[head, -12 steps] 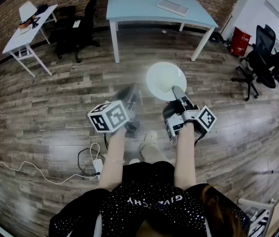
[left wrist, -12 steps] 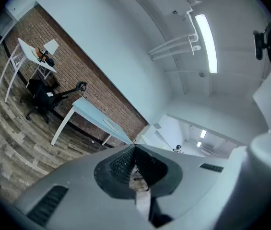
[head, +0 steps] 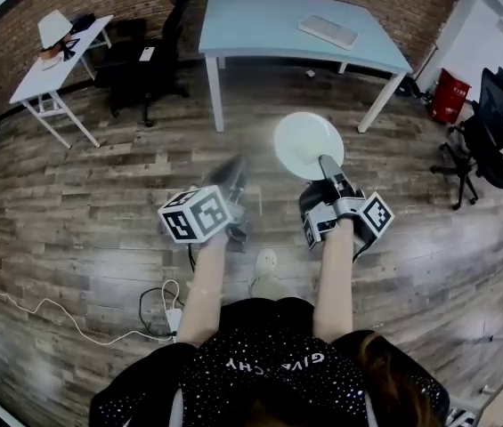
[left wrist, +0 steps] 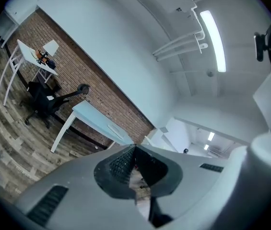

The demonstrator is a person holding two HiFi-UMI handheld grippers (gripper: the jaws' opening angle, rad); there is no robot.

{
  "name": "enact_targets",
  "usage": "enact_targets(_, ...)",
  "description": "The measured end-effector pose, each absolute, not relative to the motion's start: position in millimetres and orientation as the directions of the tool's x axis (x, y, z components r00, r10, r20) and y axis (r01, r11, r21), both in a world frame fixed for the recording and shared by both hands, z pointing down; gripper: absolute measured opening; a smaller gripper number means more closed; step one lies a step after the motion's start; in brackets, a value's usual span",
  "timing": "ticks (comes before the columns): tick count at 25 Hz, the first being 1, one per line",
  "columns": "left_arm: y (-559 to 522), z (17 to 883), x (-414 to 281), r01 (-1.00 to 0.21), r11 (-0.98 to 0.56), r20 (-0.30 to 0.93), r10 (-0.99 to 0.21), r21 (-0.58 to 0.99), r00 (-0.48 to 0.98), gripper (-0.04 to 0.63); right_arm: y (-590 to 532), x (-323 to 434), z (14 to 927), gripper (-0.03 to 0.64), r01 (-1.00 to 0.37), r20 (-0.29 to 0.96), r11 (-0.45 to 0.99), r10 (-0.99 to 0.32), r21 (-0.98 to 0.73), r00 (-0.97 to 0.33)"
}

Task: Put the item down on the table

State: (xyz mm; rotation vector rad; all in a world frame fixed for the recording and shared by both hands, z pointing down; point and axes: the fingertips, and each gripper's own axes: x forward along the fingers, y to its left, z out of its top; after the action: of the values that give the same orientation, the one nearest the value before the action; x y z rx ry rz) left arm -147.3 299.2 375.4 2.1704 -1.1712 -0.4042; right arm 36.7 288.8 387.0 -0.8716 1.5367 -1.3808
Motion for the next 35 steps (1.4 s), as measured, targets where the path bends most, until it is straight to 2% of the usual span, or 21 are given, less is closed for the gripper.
enact_targets(16,104.7,372.1,-77.9,-0.641,-0.397,0.033,-0.834,0.656,0.551,0.011,87.9,103.5,379.8,0.034,0.049,-0.153,0.145,-0.908,-0.988,-0.391)
enact_targets(35,19.0,392.5,-23.3,-0.627,-0.419,0.078,-0.789,0.657,0.61,0.011,28.3,139.9,415.3,0.034,0.071,-0.109,0.09,-0.929,-0.993,-0.353)
